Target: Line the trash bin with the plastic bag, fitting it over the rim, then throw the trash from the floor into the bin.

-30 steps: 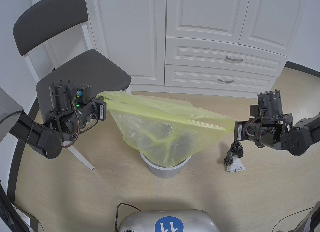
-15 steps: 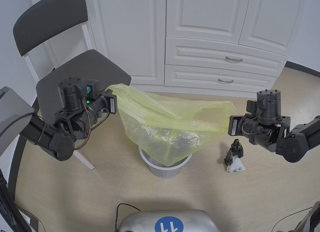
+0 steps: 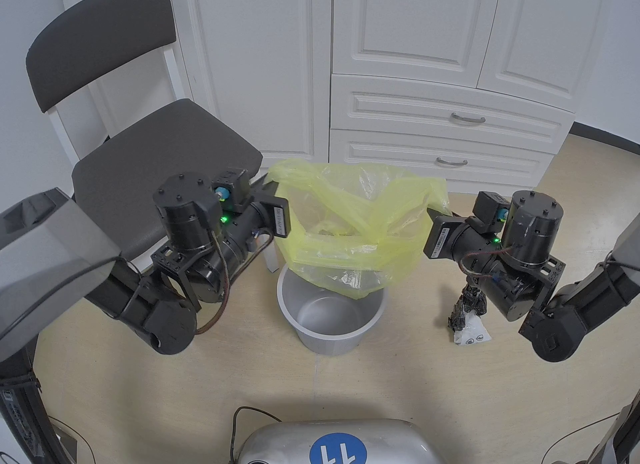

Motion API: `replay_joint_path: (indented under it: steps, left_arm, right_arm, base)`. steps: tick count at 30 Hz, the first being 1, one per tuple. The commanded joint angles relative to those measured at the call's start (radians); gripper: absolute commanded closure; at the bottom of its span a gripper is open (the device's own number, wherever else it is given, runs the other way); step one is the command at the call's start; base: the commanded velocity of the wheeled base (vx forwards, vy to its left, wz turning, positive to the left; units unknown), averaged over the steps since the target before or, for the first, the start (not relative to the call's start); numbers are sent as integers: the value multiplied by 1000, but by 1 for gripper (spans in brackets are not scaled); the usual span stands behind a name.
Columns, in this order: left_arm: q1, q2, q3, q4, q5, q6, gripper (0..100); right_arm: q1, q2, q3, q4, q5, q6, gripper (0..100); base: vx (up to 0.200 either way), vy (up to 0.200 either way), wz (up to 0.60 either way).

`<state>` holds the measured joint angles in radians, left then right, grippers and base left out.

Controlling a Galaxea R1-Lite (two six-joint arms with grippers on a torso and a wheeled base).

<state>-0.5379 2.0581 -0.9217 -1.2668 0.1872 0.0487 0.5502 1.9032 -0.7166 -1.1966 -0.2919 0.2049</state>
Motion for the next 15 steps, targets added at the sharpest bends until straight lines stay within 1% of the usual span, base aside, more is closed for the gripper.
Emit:
replay_joint_path:
  steps: [1, 3, 4, 5, 8, 13, 15]
  left_arm:
    - [-73, 20, 27, -39, 1, -10, 100]
    - [-83, 19, 35, -55, 1, -10, 100]
    - [-85, 19, 35, -57, 1, -10, 100]
    - [-94, 19, 41, -68, 1, -9, 100]
    - [-111, 13, 53, -82, 1, -9, 100]
    - [-109, 13, 53, -82, 5, -7, 100]
    - [-80, 16, 46, -78, 5, -3, 100]
  right_arm:
    - [43, 111, 9, -113, 5, 2, 100]
    - [59, 148, 8, -184, 7, 2, 100]
    - [59, 149, 8, -192, 7, 2, 100]
    - [70, 180, 9, -250, 22, 4, 100]
    - [89, 223, 8, -327, 45, 5, 100]
    - [86, 229, 9, -324, 45, 2, 100]
    - [60, 215, 11, -316, 42, -5, 100]
  base:
    - [0, 0, 0]
    - [0, 0, 0]
    - [0, 0, 0]
    - [0, 0, 0]
    - [0, 0, 0]
    - [0, 0, 0]
    - [0, 0, 0]
